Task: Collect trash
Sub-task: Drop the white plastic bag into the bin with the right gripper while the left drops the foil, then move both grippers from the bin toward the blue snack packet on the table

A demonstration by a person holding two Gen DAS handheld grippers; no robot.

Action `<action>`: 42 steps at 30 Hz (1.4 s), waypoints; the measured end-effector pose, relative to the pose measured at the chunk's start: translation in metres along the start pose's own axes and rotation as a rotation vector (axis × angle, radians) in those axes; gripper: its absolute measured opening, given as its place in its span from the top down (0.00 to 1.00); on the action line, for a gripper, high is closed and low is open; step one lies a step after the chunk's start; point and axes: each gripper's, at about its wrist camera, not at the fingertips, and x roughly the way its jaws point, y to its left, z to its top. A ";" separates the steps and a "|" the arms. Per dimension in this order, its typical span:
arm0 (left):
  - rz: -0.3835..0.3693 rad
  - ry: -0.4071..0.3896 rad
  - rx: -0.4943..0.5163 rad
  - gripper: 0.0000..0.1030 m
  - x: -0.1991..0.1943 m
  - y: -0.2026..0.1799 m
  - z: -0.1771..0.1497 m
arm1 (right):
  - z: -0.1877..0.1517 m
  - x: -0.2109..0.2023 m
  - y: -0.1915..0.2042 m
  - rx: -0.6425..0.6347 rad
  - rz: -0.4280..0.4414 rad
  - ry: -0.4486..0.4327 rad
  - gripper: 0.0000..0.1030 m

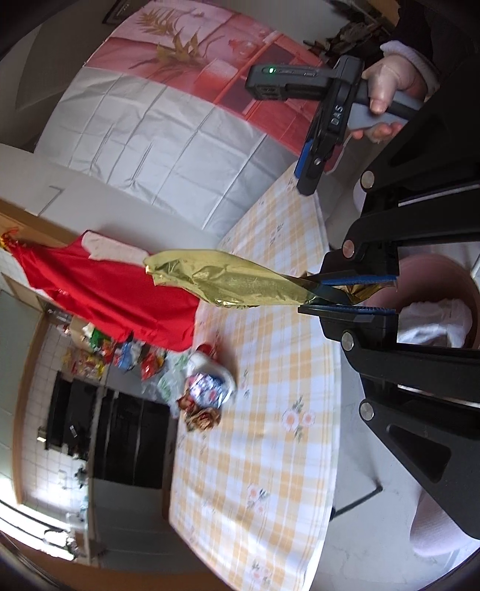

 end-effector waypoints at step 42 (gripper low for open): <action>0.362 0.069 -0.094 0.08 0.065 0.092 0.026 | 0.021 0.085 -0.046 0.023 -0.066 0.080 0.06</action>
